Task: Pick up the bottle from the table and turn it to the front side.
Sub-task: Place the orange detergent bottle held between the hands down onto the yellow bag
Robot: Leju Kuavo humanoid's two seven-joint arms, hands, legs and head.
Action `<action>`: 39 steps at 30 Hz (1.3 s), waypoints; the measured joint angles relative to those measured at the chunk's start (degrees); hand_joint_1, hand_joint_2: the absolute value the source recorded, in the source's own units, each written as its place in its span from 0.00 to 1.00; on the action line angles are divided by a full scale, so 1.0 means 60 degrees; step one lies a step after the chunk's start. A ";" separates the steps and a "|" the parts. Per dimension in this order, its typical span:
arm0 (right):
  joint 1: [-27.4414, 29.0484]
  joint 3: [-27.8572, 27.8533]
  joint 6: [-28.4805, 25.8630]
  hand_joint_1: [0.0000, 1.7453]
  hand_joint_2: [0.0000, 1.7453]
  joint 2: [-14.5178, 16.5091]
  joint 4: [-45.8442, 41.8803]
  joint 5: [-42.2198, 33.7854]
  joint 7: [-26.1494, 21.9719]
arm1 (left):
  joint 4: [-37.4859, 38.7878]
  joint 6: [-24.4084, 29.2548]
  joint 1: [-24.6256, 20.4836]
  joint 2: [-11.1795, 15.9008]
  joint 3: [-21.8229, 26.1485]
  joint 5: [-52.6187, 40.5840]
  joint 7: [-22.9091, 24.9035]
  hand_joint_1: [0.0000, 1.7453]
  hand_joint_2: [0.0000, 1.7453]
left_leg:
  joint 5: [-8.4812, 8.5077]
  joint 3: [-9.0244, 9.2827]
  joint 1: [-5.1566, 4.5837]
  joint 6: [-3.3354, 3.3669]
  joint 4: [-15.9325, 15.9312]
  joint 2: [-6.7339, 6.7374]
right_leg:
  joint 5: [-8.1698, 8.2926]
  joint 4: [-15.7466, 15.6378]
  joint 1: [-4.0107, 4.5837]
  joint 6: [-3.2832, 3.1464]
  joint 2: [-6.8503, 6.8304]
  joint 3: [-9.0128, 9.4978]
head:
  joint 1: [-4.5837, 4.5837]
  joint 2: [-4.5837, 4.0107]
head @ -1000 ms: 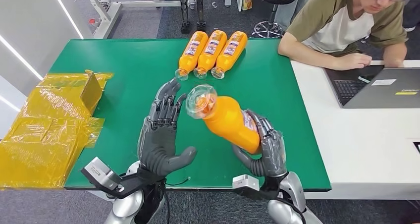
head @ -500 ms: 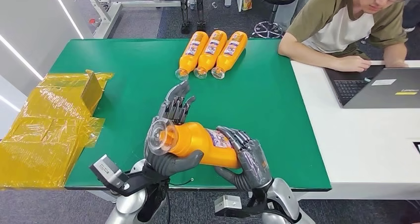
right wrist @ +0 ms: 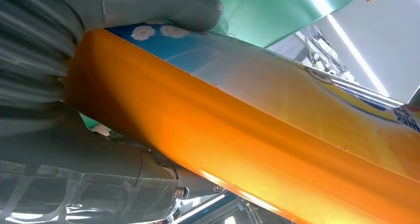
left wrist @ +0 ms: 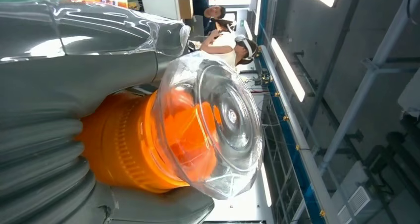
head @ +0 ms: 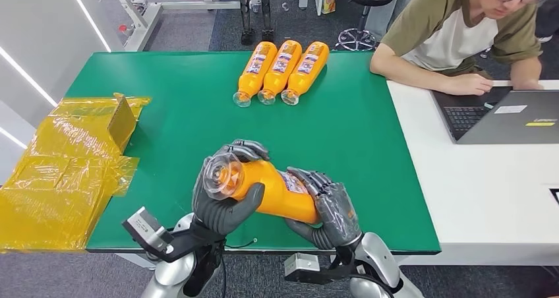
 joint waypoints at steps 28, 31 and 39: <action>0.1524 -0.0252 -0.2197 0.00 1.00 0.0930 -0.0912 -0.0994 -0.0256 | -0.0434 0.2166 0.0607 0.1644 0.0987 -0.6904 0.3071 1.00 1.00 | 0.0000 0.0003 0.0005 -0.0003 -0.0020 0.0004 | -0.0012 0.0008 0.0003 -0.0014 0.0000 -0.0005 | -0.0001 0.0000; 0.1902 -0.0417 -0.2199 0.00 1.00 0.0929 -0.1130 -0.1068 -0.0370 | -0.0484 0.2230 0.0565 0.2413 0.1407 -0.8005 0.3564 1.00 1.00 | 0.0003 0.0005 0.0009 -0.0007 -0.0022 0.0006 | -0.0015 0.0012 0.0005 -0.0020 0.0000 -0.0009 | 0.0000 0.0000; 0.2462 -0.0676 -0.1869 0.00 1.00 0.0929 -0.1564 -0.1611 -0.0777 | -0.0047 0.2013 -0.0595 0.5199 0.1834 -0.8986 0.3845 1.00 1.00 | 0.0020 0.0004 0.0050 -0.0035 -0.0023 0.0035 | 0.0002 0.0020 0.0028 -0.0049 0.0015 -0.0020 | 0.0002 0.0000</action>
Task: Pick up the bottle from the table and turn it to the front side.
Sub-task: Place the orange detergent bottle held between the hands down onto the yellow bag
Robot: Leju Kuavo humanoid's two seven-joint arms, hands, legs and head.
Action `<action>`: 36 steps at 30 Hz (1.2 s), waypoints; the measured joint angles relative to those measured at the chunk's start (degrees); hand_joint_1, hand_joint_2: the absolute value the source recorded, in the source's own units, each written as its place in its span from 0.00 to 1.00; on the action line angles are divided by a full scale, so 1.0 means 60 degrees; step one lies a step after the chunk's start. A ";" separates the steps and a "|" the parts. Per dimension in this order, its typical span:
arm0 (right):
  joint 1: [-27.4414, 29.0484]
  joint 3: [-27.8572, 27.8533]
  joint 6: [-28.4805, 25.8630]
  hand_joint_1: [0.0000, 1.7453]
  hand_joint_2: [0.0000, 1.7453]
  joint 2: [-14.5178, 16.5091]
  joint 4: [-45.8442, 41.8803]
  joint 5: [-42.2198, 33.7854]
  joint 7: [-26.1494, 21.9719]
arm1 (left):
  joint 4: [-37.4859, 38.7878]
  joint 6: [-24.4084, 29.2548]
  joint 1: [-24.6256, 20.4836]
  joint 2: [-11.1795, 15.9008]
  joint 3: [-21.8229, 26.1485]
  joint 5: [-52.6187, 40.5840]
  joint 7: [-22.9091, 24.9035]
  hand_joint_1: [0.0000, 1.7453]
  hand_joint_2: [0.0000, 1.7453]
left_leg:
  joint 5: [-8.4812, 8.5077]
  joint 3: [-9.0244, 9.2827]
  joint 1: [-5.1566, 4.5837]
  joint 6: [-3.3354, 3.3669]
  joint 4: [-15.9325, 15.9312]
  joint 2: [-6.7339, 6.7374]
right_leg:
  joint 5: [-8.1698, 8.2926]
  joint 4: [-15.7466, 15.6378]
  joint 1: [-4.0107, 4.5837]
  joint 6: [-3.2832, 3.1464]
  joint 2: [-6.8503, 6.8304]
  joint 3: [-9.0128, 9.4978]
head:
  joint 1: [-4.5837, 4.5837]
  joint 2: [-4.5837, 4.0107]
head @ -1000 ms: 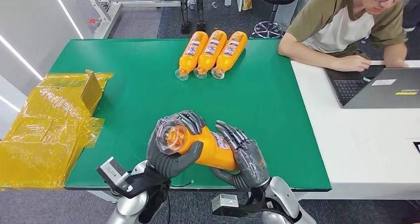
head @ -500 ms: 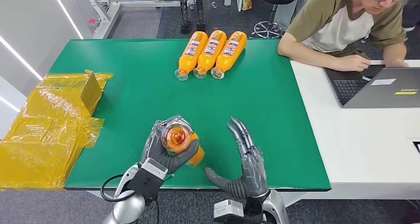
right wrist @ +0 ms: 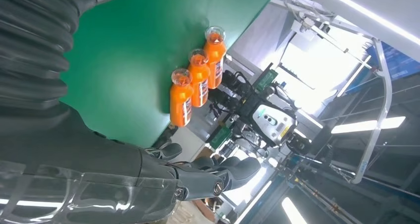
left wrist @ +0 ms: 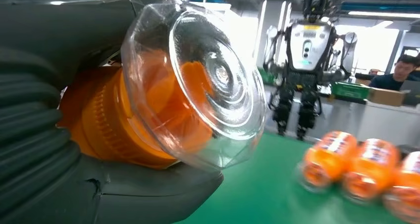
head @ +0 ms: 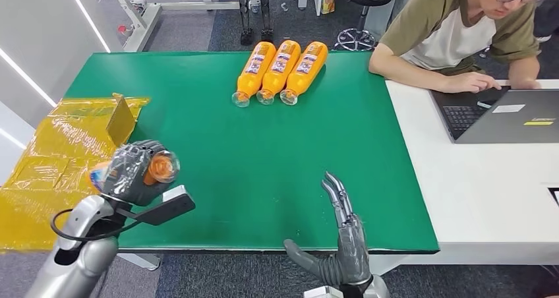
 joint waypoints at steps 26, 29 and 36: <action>-0.1056 -0.0112 0.0496 0.00 1.00 0.0495 0.0423 -0.0668 -0.0348 | 0.8069 -0.1722 -0.4505 -0.0697 -0.3250 -0.2064 -0.1702 1.00 1.00 | 0.0011 -0.0003 -0.0013 -0.0023 0.0005 0.0009 | 0.0024 -0.0001 0.0004 -0.0021 0.0018 -0.0011 | 0.0002 0.0000; -0.1054 -0.0112 0.0500 0.00 1.00 0.0581 0.0435 -0.0476 -0.0285 | 0.8426 -0.1710 -0.4592 -0.0963 -0.3266 -0.1916 -0.1492 0.54 1.00 | 0.0007 0.0000 -0.0012 -0.0031 0.0002 0.0010 | 0.0023 0.0000 0.0004 -0.0022 0.0020 -0.0011 | 0.0001 0.0000; -0.1078 -0.0143 0.0626 0.00 1.00 0.0721 0.0494 -0.0362 -0.0225 | 0.8912 -0.1320 -0.4499 -0.1414 -0.3266 -0.1571 -0.0865 0.00 1.00 | 0.0010 0.0000 -0.0010 -0.0035 0.0000 0.0010 | 0.0023 0.0003 0.0008 -0.0023 0.0017 -0.0009 | 0.0003 0.0000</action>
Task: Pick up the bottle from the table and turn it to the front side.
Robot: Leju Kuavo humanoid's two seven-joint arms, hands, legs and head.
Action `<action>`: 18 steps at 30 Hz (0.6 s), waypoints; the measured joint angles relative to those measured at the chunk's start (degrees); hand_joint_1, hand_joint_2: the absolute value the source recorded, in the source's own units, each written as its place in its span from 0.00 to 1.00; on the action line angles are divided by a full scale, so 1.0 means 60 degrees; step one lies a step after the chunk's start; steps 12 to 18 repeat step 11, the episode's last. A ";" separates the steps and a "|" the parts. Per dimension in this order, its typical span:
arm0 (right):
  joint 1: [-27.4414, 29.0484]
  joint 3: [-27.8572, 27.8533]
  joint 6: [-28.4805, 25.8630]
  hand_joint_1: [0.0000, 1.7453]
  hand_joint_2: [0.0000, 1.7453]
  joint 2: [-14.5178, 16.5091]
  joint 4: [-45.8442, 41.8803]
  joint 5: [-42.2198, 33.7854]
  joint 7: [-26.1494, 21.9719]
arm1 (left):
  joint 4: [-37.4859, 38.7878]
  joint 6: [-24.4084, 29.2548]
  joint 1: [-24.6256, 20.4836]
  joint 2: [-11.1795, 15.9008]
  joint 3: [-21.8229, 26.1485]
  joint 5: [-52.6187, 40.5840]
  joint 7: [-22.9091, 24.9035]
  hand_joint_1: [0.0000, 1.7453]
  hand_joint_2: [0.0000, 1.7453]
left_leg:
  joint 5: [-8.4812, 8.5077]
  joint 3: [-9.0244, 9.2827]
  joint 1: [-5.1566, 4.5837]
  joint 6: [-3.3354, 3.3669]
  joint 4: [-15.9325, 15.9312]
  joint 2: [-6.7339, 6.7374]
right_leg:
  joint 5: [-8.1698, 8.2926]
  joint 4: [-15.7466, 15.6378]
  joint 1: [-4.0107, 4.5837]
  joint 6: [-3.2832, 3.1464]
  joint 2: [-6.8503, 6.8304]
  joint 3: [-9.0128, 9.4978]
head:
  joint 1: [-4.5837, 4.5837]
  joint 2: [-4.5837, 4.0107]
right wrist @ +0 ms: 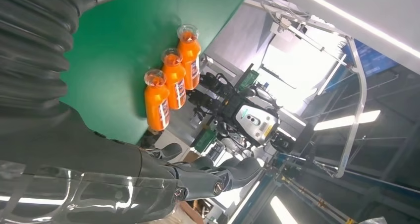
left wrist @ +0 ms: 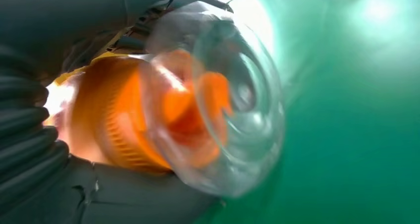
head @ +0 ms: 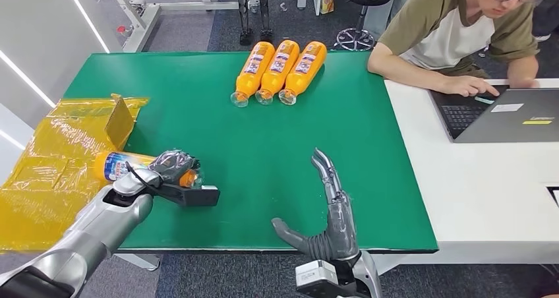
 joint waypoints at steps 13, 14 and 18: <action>-0.0170 -0.0056 0.0085 0.00 1.00 0.0062 0.0272 -0.0189 -0.0212 | 0.0135 0.0361 0.0111 -0.0132 0.0229 0.0995 -0.0030 0.00 1.00 | 0.0001 0.0003 0.0000 -0.0001 -0.0001 -0.0001 | 0.0000 0.0001 0.0000 0.0000 -0.0002 0.0006 | -0.0002 0.0000; -0.0170 -0.0056 0.0085 0.00 1.00 0.0062 0.0272 -0.0189 -0.0212 | 0.0135 0.0361 0.0111 -0.0132 0.0229 0.0995 -0.0030 0.00 1.00 | 0.0001 0.0003 0.0000 -0.0001 -0.0001 -0.0001 | 0.0000 0.0001 0.0000 0.0000 -0.0002 0.0006 | -0.0002 0.0000; -0.0170 -0.0056 0.0085 0.00 1.00 0.0062 0.0272 -0.0189 -0.0212 | 0.0135 0.0361 0.0111 -0.0132 0.0229 0.0995 -0.0030 0.00 1.00 | 0.0001 0.0003 0.0000 -0.0001 -0.0001 -0.0001 | 0.0000 0.0001 0.0000 0.0000 -0.0002 0.0006 | -0.0002 0.0000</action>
